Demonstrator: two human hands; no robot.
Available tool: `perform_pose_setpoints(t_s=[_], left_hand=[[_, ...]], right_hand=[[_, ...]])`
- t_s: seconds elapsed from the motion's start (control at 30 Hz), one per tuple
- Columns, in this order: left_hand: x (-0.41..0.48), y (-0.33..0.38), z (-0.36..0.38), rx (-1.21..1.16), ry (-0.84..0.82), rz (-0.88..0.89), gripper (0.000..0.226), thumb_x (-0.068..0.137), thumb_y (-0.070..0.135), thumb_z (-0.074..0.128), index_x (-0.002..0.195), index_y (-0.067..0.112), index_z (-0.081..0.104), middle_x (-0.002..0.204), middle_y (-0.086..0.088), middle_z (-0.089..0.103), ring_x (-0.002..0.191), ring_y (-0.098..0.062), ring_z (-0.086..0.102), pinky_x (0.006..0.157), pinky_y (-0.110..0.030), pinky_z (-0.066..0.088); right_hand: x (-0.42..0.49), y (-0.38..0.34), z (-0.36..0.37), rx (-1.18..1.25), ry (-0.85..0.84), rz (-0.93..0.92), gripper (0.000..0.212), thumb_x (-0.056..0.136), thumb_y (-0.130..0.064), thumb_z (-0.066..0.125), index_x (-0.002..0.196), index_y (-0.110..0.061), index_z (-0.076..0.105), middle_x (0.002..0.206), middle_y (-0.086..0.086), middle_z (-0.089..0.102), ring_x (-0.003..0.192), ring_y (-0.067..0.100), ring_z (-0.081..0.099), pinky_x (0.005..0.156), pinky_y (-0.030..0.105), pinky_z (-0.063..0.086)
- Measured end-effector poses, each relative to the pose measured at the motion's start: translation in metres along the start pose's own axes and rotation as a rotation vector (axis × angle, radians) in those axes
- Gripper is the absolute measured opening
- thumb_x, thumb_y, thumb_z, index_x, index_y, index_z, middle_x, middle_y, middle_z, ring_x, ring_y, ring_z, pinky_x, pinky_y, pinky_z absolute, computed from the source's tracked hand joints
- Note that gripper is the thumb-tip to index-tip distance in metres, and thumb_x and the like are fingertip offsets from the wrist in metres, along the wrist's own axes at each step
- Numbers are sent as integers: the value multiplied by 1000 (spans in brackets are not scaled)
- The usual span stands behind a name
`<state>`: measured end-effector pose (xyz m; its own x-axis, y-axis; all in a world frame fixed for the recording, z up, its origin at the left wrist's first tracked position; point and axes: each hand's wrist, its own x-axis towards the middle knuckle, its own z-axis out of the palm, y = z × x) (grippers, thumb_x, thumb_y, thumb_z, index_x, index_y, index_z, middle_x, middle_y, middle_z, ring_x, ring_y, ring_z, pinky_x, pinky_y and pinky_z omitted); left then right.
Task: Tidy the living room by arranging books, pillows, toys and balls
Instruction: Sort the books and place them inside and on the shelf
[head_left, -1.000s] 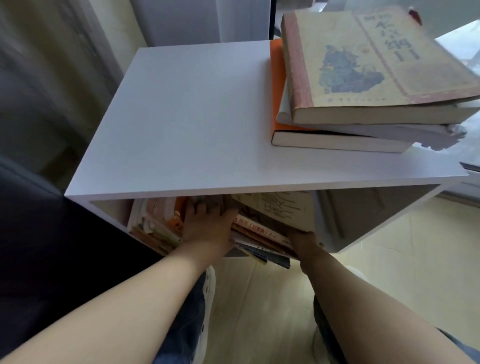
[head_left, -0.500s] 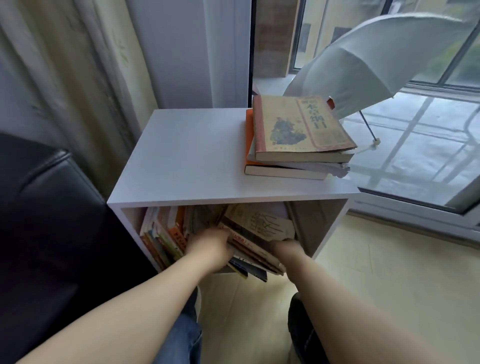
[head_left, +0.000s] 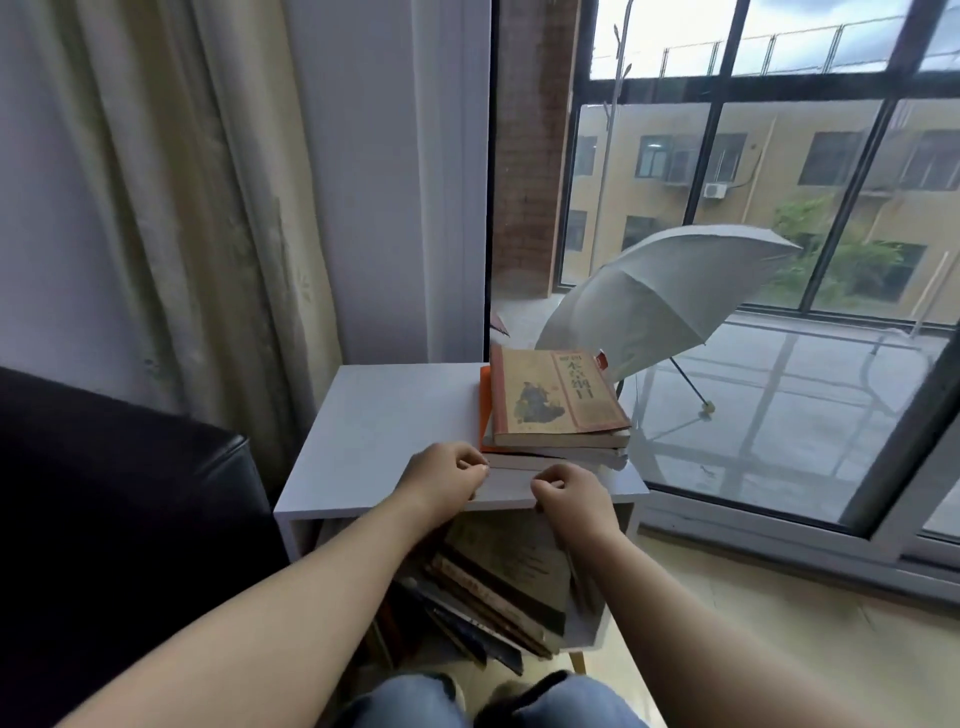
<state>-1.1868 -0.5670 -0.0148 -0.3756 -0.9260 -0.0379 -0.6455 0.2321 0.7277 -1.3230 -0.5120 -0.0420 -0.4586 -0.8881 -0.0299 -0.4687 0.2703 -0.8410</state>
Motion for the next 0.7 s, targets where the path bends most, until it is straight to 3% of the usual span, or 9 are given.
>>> perform_pose_setpoints(t_s=[0.1,0.17,0.27,0.37,0.43,0.53,0.7], left_hand=[[12,9,-4,-80,18,-48,23,97,22,46,113,14,60,98,-1,59,93,-16,57,83,-28,49],[22,13,-5,-94,10,-59,27,96,22,47,121,15,56,116,-5,59,106,-20,55,90,-30,46],[42,22,2,-94,-28,-34,54,95,30,51,143,18,31,147,-5,36,133,-24,37,103,-33,36],[64,19,12,-322,-155,-79,60,96,43,43,147,19,23,151,-4,30,134,-20,33,107,-34,30],[77,11,18,-471,-236,-176,57,96,53,29,145,23,30,148,-4,36,132,-18,35,112,-34,26],[89,-5,27,-489,-258,-272,59,97,54,16,145,23,32,150,-6,33,138,-23,29,116,-39,20],[99,-17,27,-543,-217,-341,56,100,47,24,137,12,47,140,-9,47,131,-24,40,114,-37,27]], right_hand=[[8,-8,-15,-115,67,-50,22,94,-22,49,110,-13,61,108,3,65,91,15,55,75,26,44],[18,-13,-22,-313,145,-133,25,94,-24,47,114,-17,60,120,2,61,107,20,51,88,32,43],[40,-16,-25,-600,147,-261,38,95,-30,45,132,-26,46,145,-3,39,138,23,25,112,37,21],[65,-13,-15,-744,-21,-294,60,92,-44,48,145,-30,22,157,-4,13,146,23,0,118,40,1],[80,-9,-6,-801,-71,-284,72,87,-56,50,146,-30,18,154,1,17,145,26,7,117,43,5],[91,-7,5,-903,-43,-268,79,80,-63,54,143,-30,18,145,5,21,137,31,15,113,54,12],[98,-13,21,-887,29,-202,67,79,-68,50,131,-29,34,140,6,31,131,35,25,107,64,15]])
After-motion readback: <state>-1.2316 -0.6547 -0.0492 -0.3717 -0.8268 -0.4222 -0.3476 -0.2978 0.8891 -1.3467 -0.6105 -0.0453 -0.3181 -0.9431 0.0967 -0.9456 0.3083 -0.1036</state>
